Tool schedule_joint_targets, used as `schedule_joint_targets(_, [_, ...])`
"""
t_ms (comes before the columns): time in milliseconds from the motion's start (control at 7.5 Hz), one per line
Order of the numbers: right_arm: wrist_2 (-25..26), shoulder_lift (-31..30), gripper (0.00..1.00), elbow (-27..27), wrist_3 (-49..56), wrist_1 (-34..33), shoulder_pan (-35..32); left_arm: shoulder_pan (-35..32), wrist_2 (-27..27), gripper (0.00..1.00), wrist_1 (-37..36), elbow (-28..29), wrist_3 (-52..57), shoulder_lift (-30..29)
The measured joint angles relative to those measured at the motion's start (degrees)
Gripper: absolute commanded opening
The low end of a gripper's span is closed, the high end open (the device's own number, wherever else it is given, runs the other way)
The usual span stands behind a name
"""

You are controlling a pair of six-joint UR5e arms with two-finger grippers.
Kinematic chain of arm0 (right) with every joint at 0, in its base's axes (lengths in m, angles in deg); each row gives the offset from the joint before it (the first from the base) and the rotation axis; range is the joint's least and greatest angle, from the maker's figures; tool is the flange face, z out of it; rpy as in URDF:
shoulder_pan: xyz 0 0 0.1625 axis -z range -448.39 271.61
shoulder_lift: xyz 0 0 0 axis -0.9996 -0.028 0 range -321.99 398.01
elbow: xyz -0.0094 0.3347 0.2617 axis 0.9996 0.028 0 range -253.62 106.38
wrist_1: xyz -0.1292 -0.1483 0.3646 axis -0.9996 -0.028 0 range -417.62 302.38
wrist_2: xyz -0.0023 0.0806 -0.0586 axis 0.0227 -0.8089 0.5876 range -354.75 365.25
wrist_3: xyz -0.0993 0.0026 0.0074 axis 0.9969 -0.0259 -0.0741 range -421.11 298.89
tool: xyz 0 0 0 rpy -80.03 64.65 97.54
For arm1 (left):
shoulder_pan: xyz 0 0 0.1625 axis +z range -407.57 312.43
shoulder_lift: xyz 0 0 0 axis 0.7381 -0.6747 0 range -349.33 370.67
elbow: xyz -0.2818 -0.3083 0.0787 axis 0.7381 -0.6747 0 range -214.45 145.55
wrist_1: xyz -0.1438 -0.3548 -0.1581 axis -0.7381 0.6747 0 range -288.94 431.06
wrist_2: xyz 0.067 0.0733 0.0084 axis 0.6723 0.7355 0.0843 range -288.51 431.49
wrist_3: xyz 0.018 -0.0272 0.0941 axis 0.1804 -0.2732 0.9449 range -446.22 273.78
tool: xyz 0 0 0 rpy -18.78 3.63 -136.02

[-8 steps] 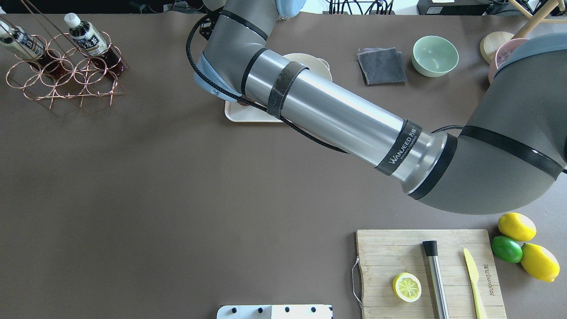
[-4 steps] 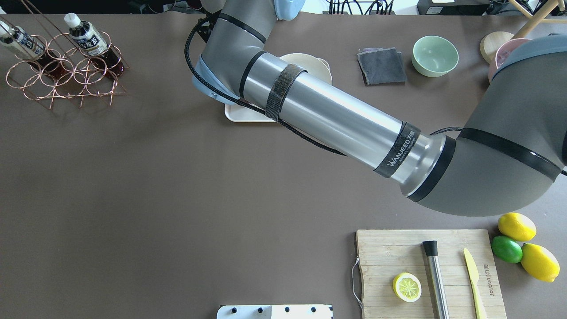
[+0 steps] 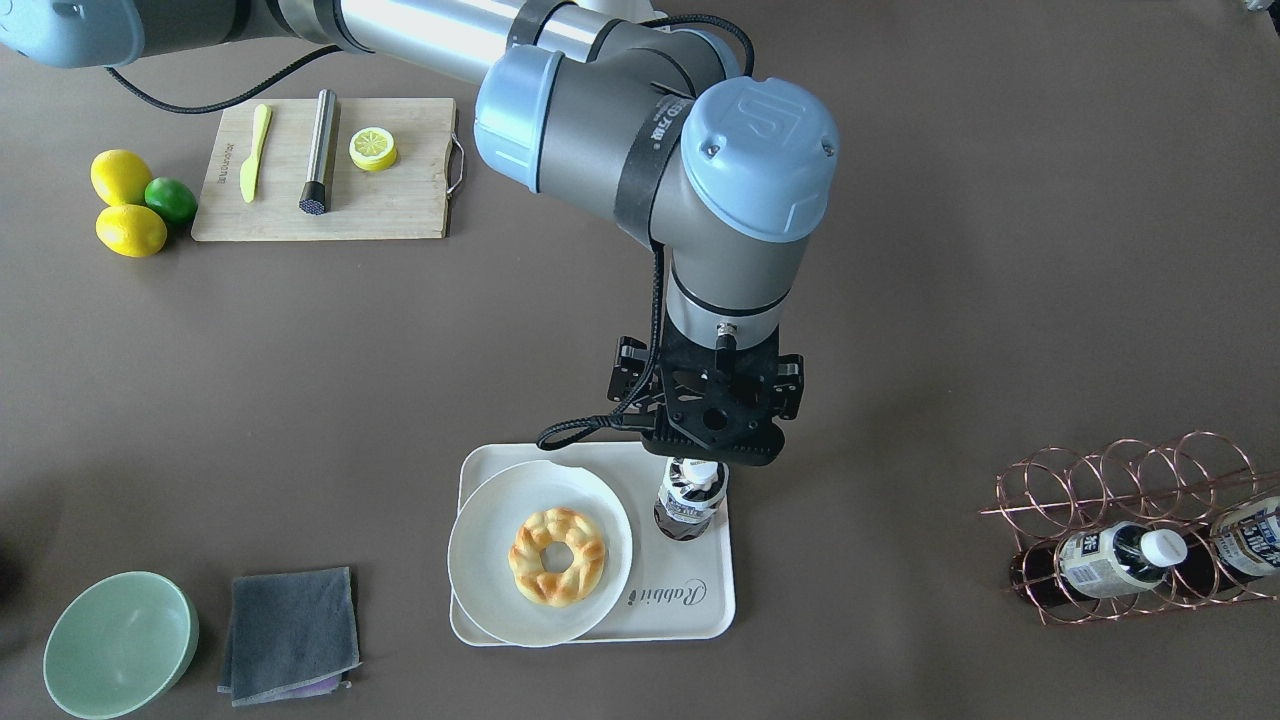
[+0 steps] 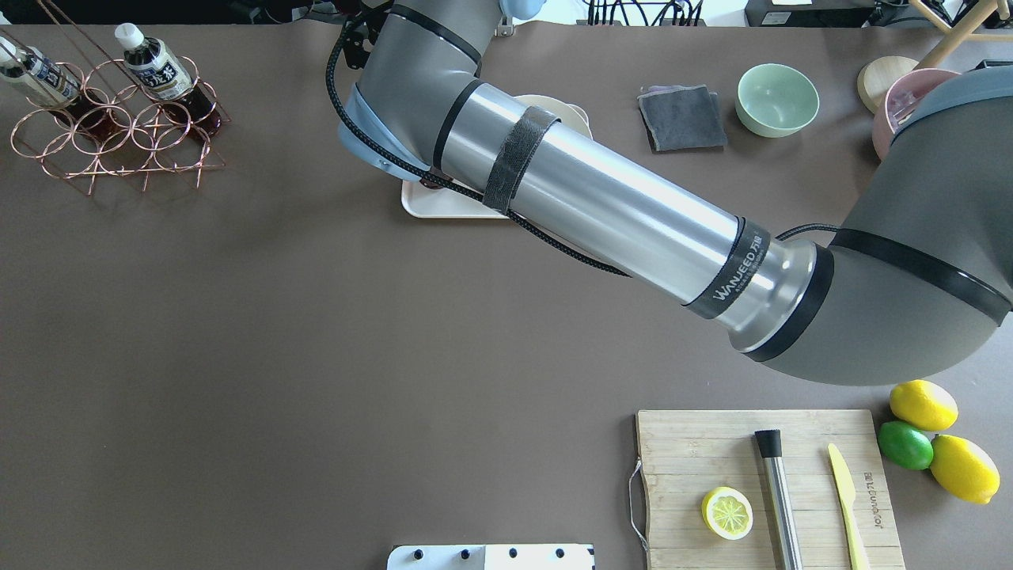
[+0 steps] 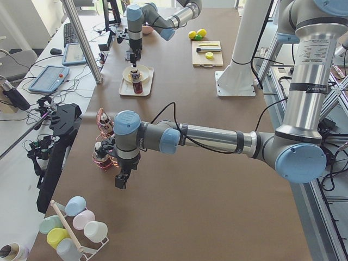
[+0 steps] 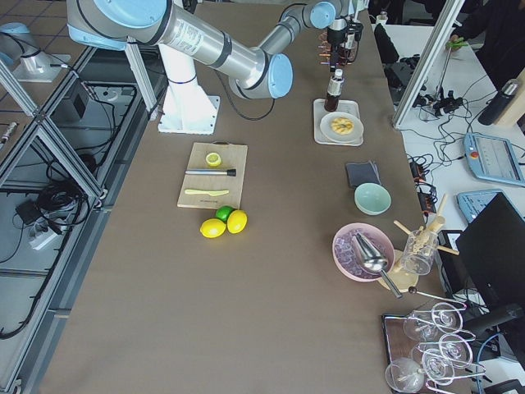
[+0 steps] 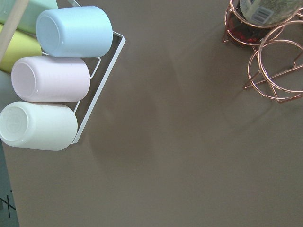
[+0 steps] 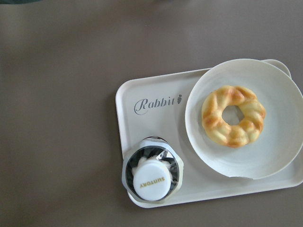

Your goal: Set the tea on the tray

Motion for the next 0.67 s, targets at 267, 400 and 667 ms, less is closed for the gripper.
schedule_joint_targets(267, [-2.8,-2.5,1.0,-10.8,0.6,-11.6,-1.0,-0.1,0.0,0.98,0.0,-0.3,0.0,0.0])
schedule_joint_targets(400, [-4.6,-4.1,1.0,-16.1,1.5,-18.8,-2.5,-0.2,-0.1,0.98,0.0,-0.3,0.0,0.1])
schedule_joint_targets(667, [-6.0,-13.3,1.0,-31.7,10.8,-34.2,-6.8,-0.3,-0.1,0.98,0.0,-0.5,0.0,0.3])
